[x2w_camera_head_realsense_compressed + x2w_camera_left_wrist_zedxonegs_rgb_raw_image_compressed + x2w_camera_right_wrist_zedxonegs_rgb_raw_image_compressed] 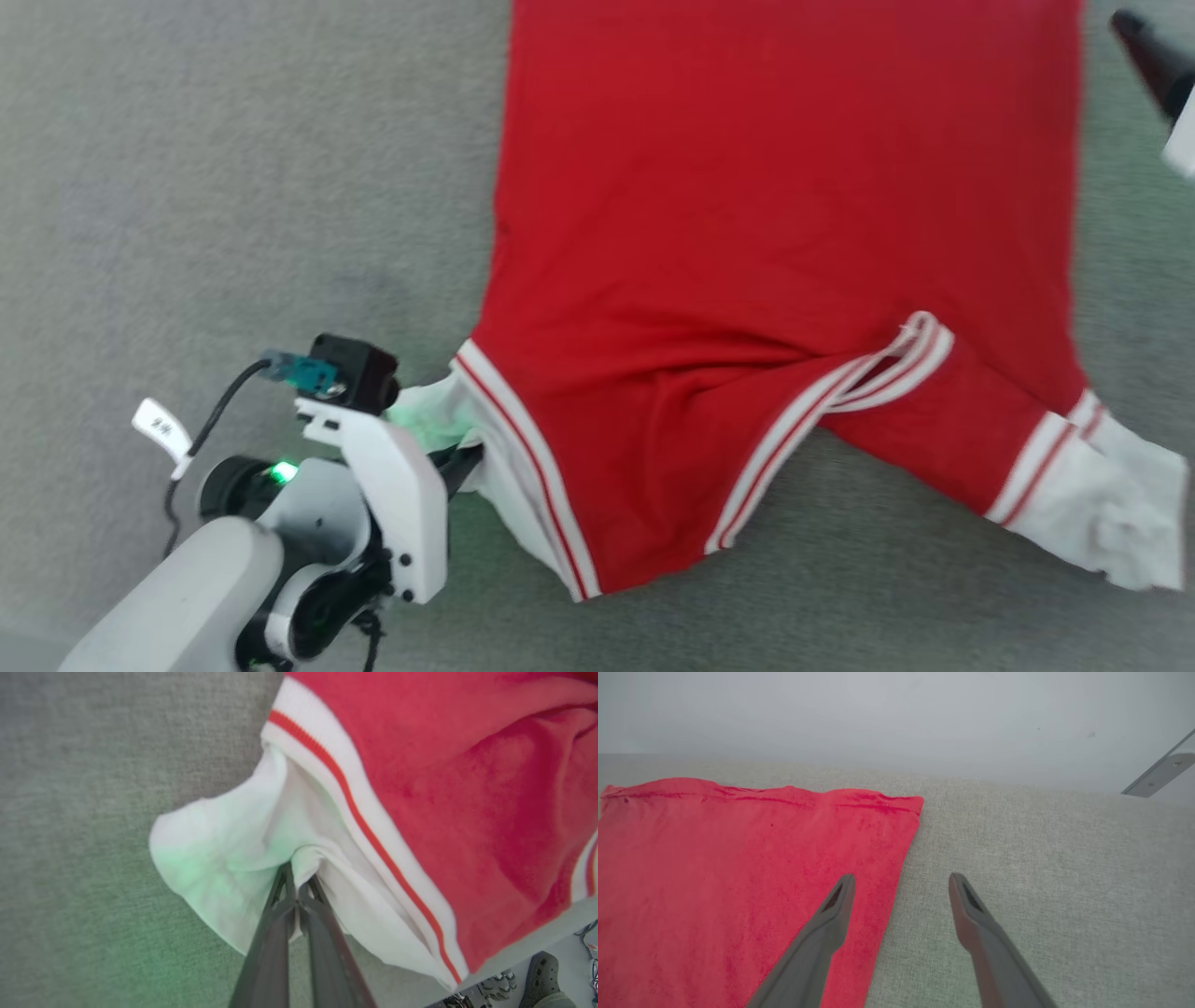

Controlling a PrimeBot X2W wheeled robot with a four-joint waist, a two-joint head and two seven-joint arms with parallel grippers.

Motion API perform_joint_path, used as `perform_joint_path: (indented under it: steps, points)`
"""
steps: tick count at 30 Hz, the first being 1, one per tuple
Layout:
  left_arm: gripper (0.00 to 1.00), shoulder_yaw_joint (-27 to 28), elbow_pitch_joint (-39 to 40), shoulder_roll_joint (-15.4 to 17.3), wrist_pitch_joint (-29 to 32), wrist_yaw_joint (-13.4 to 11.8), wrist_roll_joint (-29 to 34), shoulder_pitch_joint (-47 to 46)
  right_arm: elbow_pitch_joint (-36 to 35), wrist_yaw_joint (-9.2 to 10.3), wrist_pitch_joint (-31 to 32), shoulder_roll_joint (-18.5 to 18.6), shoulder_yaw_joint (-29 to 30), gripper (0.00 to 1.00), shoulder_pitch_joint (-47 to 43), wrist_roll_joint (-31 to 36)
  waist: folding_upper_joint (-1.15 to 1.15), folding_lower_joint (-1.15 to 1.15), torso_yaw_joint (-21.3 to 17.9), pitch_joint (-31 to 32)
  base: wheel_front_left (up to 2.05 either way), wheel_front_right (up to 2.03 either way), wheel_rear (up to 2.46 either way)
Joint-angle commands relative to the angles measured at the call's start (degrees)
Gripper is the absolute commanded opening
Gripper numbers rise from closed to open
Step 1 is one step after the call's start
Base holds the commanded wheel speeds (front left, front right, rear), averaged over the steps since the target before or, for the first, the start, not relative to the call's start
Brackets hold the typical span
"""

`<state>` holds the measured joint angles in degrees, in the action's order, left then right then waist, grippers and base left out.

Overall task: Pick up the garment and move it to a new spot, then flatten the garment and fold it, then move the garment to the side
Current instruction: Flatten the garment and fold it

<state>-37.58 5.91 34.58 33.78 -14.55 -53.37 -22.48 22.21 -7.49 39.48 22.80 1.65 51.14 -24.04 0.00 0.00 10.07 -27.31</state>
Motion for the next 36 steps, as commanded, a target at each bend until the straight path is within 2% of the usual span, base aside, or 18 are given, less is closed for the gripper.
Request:
perform_joint_path:
  steps: [1,2,12,15,18,19,20,21,24,27,32,36]
  points:
    - [0.0,-0.8,-1.8,-1.0,-0.1,0.2,0.7,-0.9,3.7,0.0,0.2,0.1,0.2,1.0,2.8,1.1,0.0,0.0,2.2,-1.7,0.0,0.0,0.0]
    - [0.0,-0.8,-1.8,-1.0,-0.1,0.2,0.7,-0.9,3.7,0.0,0.2,0.1,0.2,1.0,2.8,1.1,0.0,0.0,2.2,-1.7,0.0,0.0,0.0]
    - [0.0,-4.2,-7.1,-5.3,-0.2,4.4,1.3,-4.4,26.1,0.0,6.6,1.5,4.3,1.0,17.5,8.6,0.0,0.0,9.5,-4.2,0.0,0.0,0.0]
    - [0.0,-4.7,-9.0,-6.0,-0.5,5.3,1.3,-4.8,32.2,0.0,11.1,1.4,6.7,1.0,19.3,11.3,0.0,0.0,10.8,-4.3,0.0,0.0,0.0]
    - [0.0,-4.7,-10.5,-6.3,-1.0,5.7,1.0,-4.8,38.0,0.01,18.2,0.8,7.6,1.0,19.5,14.8,0.0,0.0,11.1,-4.4,0.0,0.0,0.0]
    - [0.0,-4.6,-10.9,-6.4,-1.1,5.9,0.8,-4.8,39.1,0.01,20.2,0.5,7.4,0.88,19.4,15.7,0.0,0.0,11.1,-4.4,0.0,0.0,0.0]
    - [0.0,-4.5,-11.3,-6.6,-1.3,6.0,0.6,-4.8,39.7,0.01,21.4,0.5,7.3,0.2,19.6,16.5,0.0,0.0,11.0,-4.4,0.0,0.0,0.0]
    - [0.0,-4.5,-11.8,-6.7,-1.4,6.0,0.6,-4.9,39.8,0.01,21.9,0.7,7.2,0.0,19.9,17.4,0.0,0.0,10.9,-4.4,0.0,0.0,0.0]
    - [0.0,-3.9,-12.9,-6.8,-2.3,6.4,0.3,-5.2,38.3,0.01,20.5,0.6,7.4,0.0,20.4,18.3,0.0,0.0,10.2,-4.2,0.0,0.0,0.0]
    - [0.0,-2.9,-13.8,-6.2,-3.4,6.2,0.6,-5.4,36.0,0.0,19.3,-0.4,4.8,0.0,19.6,17.4,0.0,0.0,8.5,-3.7,0.0,0.0,0.0]
    - [0.0,-1.3,-14.1,-4.3,-4.5,5.4,0.8,-5.4,29.1,0.0,17.9,-1.4,-2.1,0.0,16.1,10.8,0.0,0.0,4.2,-2.2,0.0,0.0,0.0]
    - [0.0,-0.3,-13.7,-3.0,-4.5,5.0,0.5,-5.4,19.6,0.01,18.6,0.6,-8.8,0.0,11.1,3.2,0.0,0.0,0.9,-0.7,0.0,0.0,0.0]
